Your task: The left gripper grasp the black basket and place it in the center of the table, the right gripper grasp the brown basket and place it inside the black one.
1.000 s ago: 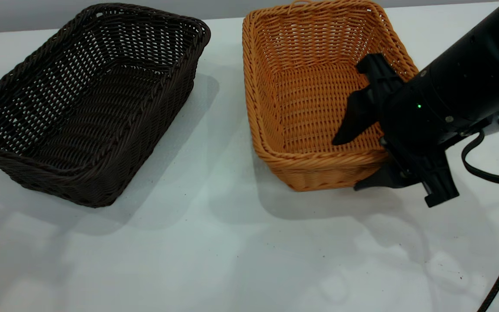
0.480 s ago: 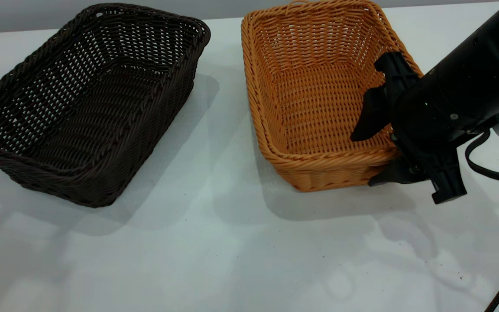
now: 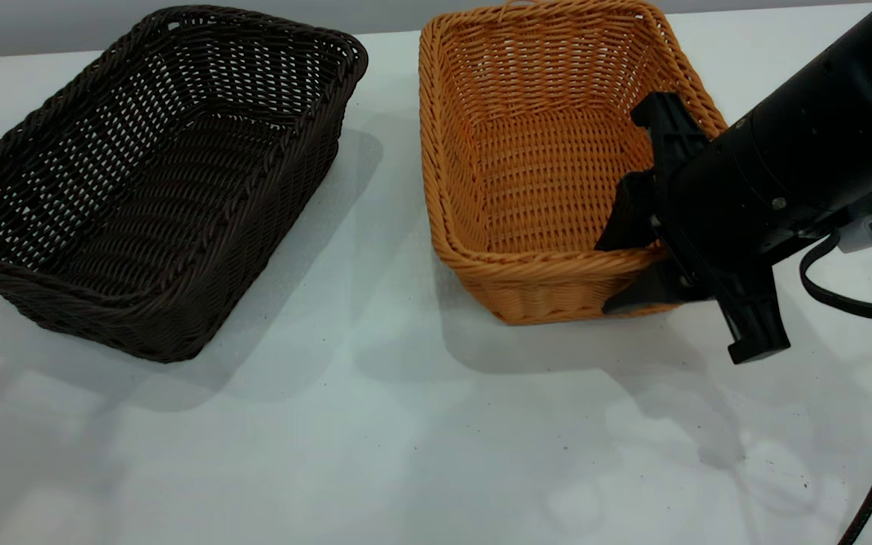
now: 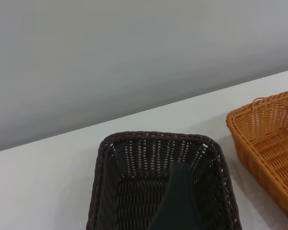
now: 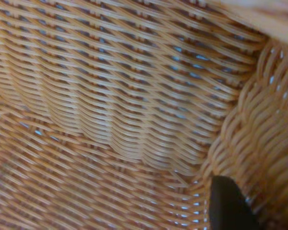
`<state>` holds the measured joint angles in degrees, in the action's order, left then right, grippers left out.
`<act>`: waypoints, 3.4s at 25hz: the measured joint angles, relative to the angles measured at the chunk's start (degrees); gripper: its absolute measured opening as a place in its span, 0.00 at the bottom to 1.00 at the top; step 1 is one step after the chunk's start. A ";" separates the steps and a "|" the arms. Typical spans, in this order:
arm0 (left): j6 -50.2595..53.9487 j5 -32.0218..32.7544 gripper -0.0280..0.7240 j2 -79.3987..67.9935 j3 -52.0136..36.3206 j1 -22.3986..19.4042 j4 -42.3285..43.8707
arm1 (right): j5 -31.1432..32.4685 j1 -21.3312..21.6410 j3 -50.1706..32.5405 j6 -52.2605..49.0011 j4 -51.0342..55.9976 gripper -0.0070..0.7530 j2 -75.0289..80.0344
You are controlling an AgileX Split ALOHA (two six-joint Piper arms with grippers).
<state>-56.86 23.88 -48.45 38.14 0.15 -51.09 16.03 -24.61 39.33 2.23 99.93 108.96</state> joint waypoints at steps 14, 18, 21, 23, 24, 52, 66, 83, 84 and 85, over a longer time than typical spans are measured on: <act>0.00 0.14 0.74 0.00 0.00 0.00 0.00 | -3.07 0.57 -0.22 2.03 0.06 0.15 -0.13; 0.00 3.89 0.74 0.00 0.00 0.00 0.05 | -3.47 3.85 -1.49 3.88 0.06 0.15 -0.71; 0.00 5.16 0.74 0.00 0.00 0.00 0.05 | -4.12 7.84 -2.98 6.62 0.03 0.15 -2.20; 0.00 5.16 0.74 0.00 0.00 0.00 0.05 | -4.02 10.98 -4.22 8.57 -0.84 0.15 -3.62; 0.00 5.11 0.74 0.00 0.00 0.00 0.05 | -3.77 12.25 -4.64 9.52 -2.08 0.15 -4.46; -3.39 0.37 0.74 -24.29 0.00 11.26 -6.97 | 23.79 34.38 -0.38 26.32 -28.54 0.15 -16.11; 0.09 -25.01 0.74 -39.40 0.00 25.82 -7.75 | 27.82 34.95 9.17 22.36 -41.34 0.15 -20.23; 1.43 -29.09 0.74 -50.09 0.05 25.99 -10.03 | 27.47 34.95 10.30 23.08 -41.04 0.15 -20.23; 1.43 -29.09 0.74 -50.09 0.11 25.99 -10.03 | 27.47 34.95 10.30 23.15 -41.04 0.15 -20.23; 1.43 -29.05 0.74 -50.09 0.28 25.99 -10.03 | 27.44 34.95 10.30 23.63 -41.04 0.15 -20.23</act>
<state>-55.42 -5.17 -98.54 38.41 26.14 -61.12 43.47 10.33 49.63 25.87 58.89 88.74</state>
